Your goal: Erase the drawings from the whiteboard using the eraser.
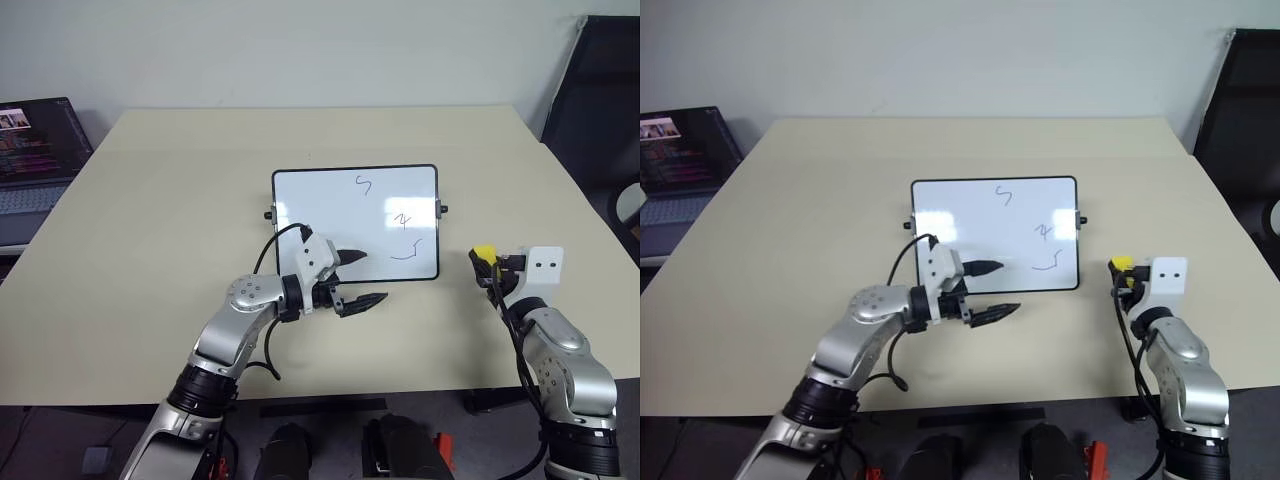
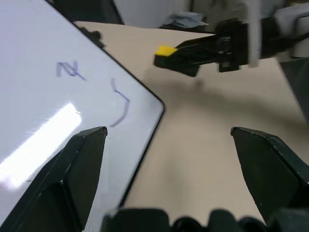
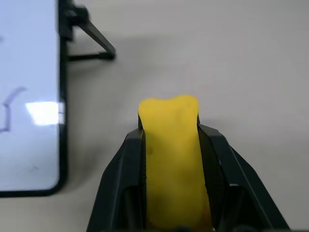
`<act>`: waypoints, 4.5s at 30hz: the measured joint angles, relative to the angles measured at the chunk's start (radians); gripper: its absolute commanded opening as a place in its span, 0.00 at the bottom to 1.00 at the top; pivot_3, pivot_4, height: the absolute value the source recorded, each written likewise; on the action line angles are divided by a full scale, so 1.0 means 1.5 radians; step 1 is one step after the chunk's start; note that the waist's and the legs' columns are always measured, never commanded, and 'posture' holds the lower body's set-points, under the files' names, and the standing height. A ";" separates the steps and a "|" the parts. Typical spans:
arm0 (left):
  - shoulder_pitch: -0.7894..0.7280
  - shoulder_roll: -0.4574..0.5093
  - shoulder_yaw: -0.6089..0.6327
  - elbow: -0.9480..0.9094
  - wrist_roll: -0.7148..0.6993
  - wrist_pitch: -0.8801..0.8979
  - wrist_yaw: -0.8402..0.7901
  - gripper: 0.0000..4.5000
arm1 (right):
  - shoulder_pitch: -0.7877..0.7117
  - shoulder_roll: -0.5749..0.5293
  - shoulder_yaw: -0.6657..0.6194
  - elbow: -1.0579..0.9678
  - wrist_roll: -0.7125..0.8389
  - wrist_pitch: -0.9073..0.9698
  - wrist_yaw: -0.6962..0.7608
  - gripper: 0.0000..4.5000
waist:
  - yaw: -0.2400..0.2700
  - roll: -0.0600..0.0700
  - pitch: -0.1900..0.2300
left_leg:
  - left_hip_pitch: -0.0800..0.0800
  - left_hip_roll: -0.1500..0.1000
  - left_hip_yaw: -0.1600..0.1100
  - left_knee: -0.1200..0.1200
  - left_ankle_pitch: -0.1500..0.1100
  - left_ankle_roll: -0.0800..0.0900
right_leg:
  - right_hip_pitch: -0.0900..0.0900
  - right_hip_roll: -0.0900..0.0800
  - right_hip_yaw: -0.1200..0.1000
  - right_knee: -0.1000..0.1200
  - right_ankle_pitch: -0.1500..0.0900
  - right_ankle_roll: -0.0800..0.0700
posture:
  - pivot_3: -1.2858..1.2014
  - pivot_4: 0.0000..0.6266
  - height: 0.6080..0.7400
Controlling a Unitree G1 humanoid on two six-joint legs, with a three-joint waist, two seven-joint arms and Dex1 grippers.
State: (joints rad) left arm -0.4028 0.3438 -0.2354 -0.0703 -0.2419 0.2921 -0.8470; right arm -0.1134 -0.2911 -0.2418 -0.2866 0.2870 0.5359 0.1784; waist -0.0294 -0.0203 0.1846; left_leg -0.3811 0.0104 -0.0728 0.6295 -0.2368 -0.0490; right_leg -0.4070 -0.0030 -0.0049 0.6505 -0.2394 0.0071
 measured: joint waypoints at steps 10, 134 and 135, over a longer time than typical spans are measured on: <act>0.043 -0.022 0.004 -0.002 0.069 -0.013 0.115 1.00 | -0.031 0.011 0.062 -0.003 -0.023 -0.070 0.025 0.25 | 0.000 0.000 0.000 | 0.000 0.000 0.000 0.000 0.000 0.000 | 0.000 0.000 0.000 0.000 0.000 0.000 | 0.52 0.24 1.00; -0.023 -0.039 0.030 0.081 0.102 -0.049 0.163 1.00 | -0.148 0.026 0.227 0.115 -0.223 -0.106 0.056 0.25 | -0.002 -0.001 0.000 | 0.004 0.000 0.010 0.000 0.001 0.001 | -0.002 0.002 0.014 0.005 0.001 0.002 | 0.52 0.24 1.00; -0.023 -0.041 0.030 0.081 0.102 -0.050 0.162 1.00 | -0.148 0.030 0.221 0.114 -0.213 -0.106 0.056 0.25 | -0.002 -0.001 0.000 | 0.004 0.000 0.010 0.000 0.001 0.001 | -0.002 0.002 0.014 0.004 0.002 0.002 | 0.52 0.24 1.00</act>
State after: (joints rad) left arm -0.4370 0.2830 -0.1902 0.0506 -0.0891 0.2178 -0.6034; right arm -0.3349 -0.2462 0.0891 -0.1156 -0.0319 0.3762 0.2626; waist -0.0318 -0.0219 0.1850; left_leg -0.3756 0.0097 -0.0577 0.6302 -0.2354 -0.0472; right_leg -0.4105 0.0007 0.0164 0.6571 -0.2371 0.0108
